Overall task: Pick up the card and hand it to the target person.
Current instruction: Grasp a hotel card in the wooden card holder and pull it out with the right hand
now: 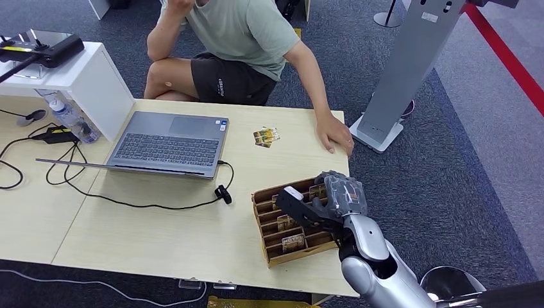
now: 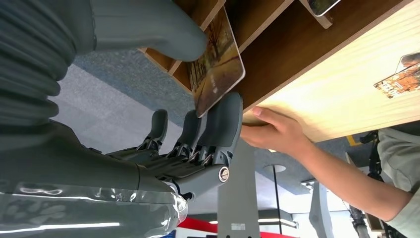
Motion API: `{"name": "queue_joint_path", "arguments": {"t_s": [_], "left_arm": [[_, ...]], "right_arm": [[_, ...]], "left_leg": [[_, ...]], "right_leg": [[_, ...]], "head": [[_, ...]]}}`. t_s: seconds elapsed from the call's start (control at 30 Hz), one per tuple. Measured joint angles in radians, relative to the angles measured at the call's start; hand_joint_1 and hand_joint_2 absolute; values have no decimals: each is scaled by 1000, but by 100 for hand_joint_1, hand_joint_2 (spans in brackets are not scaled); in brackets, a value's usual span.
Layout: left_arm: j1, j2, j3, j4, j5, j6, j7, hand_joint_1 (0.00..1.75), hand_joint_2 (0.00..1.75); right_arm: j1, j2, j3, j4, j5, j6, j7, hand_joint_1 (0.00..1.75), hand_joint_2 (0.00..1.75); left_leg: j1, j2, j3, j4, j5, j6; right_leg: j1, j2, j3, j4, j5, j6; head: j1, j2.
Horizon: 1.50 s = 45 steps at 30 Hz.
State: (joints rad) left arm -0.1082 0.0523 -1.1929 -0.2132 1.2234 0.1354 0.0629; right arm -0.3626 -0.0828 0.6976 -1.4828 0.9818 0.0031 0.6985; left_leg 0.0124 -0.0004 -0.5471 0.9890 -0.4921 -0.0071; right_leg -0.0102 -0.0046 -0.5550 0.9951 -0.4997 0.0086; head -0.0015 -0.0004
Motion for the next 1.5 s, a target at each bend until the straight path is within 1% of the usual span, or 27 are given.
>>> {"name": "queue_joint_path", "arguments": {"t_s": [0.1,0.2,0.33,0.53,0.63,0.77,0.93,1.0,1.5], "left_arm": [[0,0,0,0,0,0,1,0,0],[0,0,0,0,-1,0,4,0,0],[0,0,0,0,-1,0,5,0,0],[0,0,0,0,-2,0,5,0,0],[0,0,0,0,-2,0,5,0,0],[0,0,0,0,-2,0,5,0,0],[0,0,0,0,-3,-2,4,0,0],[0,0,0,0,-5,-2,2,0,0],[0,0,-1,0,-21,10,5,0,0]], "right_arm": [[3,0,0,0,2,-1,0,100,175],[7,0,-1,0,4,0,0,93,175],[10,0,-1,0,6,4,0,89,175],[12,0,-1,0,11,5,0,93,175],[13,0,-1,0,12,5,0,102,175],[13,0,-1,0,12,5,0,135,175],[13,0,-2,0,12,5,0,151,175],[13,0,-3,-1,12,5,0,154,175],[15,-1,-10,-4,20,-2,-5,154,175]], "left_leg": [[0,0,0,0,0,0],[0,0,0,0,0,0],[0,0,0,0,0,0],[0,0,0,0,0,0],[0,0,0,0,0,0],[0,0,0,0,0,0],[0,0,0,0,0,0],[0,0,0,0,0,0],[0,0,1,0,0,0]], "right_leg": [[0,0,0,0,0,0],[0,0,0,0,0,0],[0,0,0,0,0,0],[0,0,0,0,0,0],[0,0,0,0,0,0],[0,0,0,0,0,0],[0,0,0,0,0,0],[0,0,0,0,0,0],[0,0,0,0,0,0]], "head": [[0,0],[0,0],[0,0],[0,0],[0,0],[0,0],[0,0],[0,0],[0,0]]}}
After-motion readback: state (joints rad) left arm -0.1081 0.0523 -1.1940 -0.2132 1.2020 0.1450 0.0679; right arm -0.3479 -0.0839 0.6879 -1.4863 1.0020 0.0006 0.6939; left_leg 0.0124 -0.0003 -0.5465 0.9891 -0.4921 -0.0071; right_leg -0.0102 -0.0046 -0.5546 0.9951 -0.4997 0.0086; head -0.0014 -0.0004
